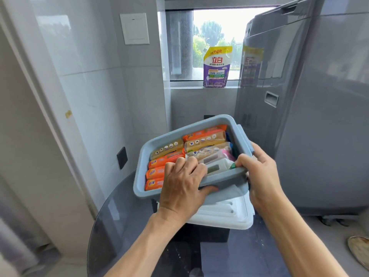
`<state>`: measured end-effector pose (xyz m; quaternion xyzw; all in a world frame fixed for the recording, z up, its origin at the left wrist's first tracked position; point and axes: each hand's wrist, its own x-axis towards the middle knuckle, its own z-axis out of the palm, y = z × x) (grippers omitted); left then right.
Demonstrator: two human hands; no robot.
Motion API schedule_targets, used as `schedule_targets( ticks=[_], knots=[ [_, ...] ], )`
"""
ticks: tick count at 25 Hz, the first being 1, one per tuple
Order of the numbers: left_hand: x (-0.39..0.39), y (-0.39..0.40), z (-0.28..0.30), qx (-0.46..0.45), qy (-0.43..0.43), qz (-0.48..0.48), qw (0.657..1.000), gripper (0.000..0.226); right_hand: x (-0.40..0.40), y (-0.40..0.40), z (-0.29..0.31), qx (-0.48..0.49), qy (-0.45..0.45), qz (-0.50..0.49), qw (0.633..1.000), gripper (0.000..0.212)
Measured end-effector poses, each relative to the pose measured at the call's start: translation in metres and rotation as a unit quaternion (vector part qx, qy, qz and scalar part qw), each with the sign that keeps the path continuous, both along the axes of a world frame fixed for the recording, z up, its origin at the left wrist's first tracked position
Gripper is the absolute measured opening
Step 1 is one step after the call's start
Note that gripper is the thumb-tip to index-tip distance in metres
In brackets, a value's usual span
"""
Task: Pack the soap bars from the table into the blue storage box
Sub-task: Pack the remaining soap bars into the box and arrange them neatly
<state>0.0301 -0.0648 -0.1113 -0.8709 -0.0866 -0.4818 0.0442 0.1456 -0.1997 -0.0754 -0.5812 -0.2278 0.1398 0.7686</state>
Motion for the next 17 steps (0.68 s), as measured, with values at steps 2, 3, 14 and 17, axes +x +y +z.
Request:
schedule_targets(
  ticks=[2, 3, 14, 17],
  knots=[
    [-0.012, 0.003, 0.003, 0.018, 0.012, 0.001, 1.0, 0.05, -0.006, 0.006, -0.001, -0.008, 0.018, 0.0, 1.0, 0.049],
    [-0.016, 0.007, 0.005, 0.022, 0.025, 0.001, 0.999, 0.051, -0.009, 0.01, -0.004, -0.014, 0.047, -0.013, 0.999, 0.043],
    [-0.028, 0.03, 0.005, 0.0, 0.104, -0.043, 0.994, 0.048, -0.008, 0.031, -0.042, -0.085, 0.185, -0.037, 0.978, 0.037],
    [-0.027, 0.028, 0.006, -0.016, 0.123, -0.054, 0.991, 0.05, 0.006, 0.033, -0.04, -0.151, 0.177, -0.03, 0.972, 0.03]
  ],
)
